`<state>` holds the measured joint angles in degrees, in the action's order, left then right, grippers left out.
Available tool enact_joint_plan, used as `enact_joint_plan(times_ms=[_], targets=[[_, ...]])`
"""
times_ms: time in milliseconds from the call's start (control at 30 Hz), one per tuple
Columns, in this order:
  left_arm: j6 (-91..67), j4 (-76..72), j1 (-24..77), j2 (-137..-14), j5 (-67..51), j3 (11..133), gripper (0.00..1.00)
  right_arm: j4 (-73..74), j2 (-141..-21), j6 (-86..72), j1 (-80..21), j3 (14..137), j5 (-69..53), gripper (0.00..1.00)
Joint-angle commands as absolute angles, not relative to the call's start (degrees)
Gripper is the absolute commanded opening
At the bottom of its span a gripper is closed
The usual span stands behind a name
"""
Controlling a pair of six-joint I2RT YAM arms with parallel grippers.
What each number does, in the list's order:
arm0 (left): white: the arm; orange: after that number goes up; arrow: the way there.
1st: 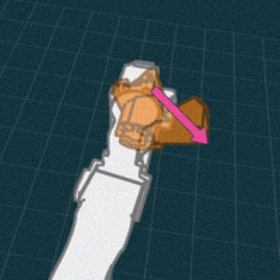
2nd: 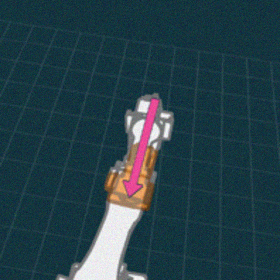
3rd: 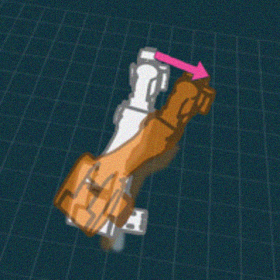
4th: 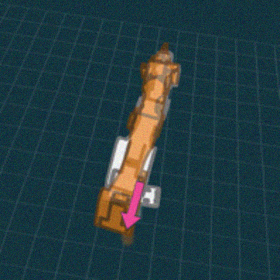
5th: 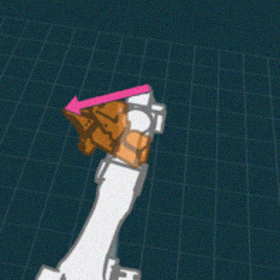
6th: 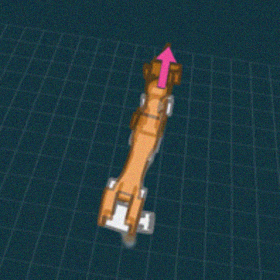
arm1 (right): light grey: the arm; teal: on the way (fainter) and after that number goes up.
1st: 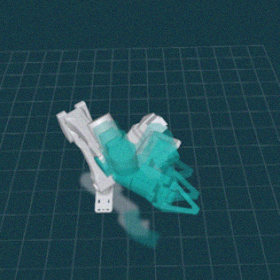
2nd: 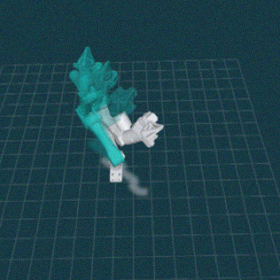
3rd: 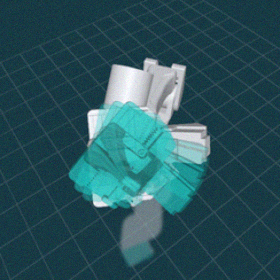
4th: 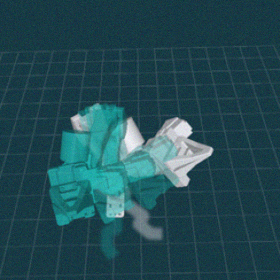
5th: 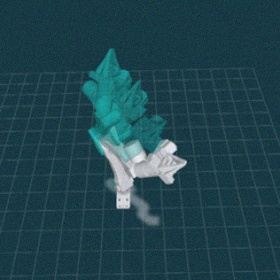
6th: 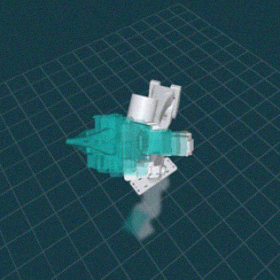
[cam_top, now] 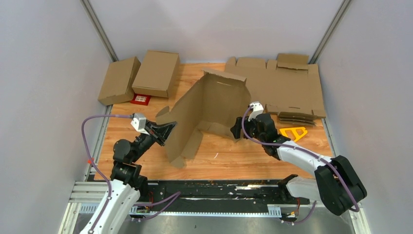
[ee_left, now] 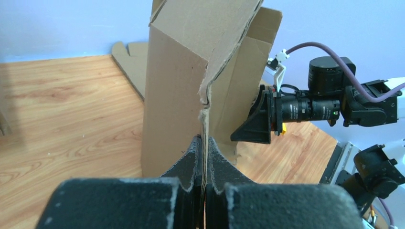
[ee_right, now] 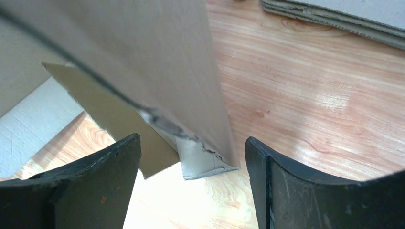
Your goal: Fold the paper box
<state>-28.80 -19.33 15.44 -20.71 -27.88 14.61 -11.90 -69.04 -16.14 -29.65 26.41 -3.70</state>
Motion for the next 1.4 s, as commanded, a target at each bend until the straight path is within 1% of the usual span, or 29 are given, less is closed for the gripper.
enact_joint_plan(times_ms=[0, 167, 367, 500, 700, 800, 833, 1000, 1167, 1233, 1367], targets=[[-31.5, -27.4, 16.4, -22.1, -29.3, 12.0, 0.0, -9.6, -71.2, -14.1, -30.3, 26.7, -5.6, 0.81], [-33.0, -31.5, 16.4, -26.4, -30.7, 11.8, 0.0, -7.7, -75.2, -12.9, -32.5, 30.1, -3.6, 0.85], [-32.8, -31.8, 16.4, -28.4, -30.3, 13.2, 0.0, -8.6, -74.4, -11.4, -34.2, 29.4, -1.6, 0.89], [-33.8, -34.3, 16.4, -30.6, -29.8, 13.6, 0.0, -8.0, -76.1, -10.5, -34.2, 31.1, -1.2, 0.9], [-34.7, -39.8, 16.4, -39.4, -26.8, 15.5, 0.0, -8.6, -82.2, -10.9, -33.7, 37.8, -0.7, 0.89], [-36.0, -43.9, 16.4, -45.2, -24.3, 16.3, 0.0, -11.1, -86.8, -12.4, -31.6, 40.6, -3.7, 0.82], [-36.1, -44.8, 16.4, -47.0, -23.6, 16.7, 0.0, -11.7, -88.3, -12.8, -31.4, 41.6, -4.3, 0.81], [-38.5, -49.6, 16.5, -53.6, -19.7, 18.2, 0.0, -14.6, -93.5, -12.0, -31.2, 46.4, -3.4, 0.82], [-37.5, -48.3, 19.0, -56.8, -16.5, 21.1, 0.0, -16.9, -96.0, -11.4, -31.1, 47.8, -3.9, 0.82], [-34.8, -47.5, 19.6, -57.6, -18.0, 22.2, 0.0, -17.5, -97.0, -11.3, -31.1, 47.7, -3.7, 0.82], [-31.0, -39.5, 19.6, -55.4, -18.9, 24.0, 0.0, -18.4, -98.1, -10.9, -31.2, 46.9, -3.3, 0.82]])
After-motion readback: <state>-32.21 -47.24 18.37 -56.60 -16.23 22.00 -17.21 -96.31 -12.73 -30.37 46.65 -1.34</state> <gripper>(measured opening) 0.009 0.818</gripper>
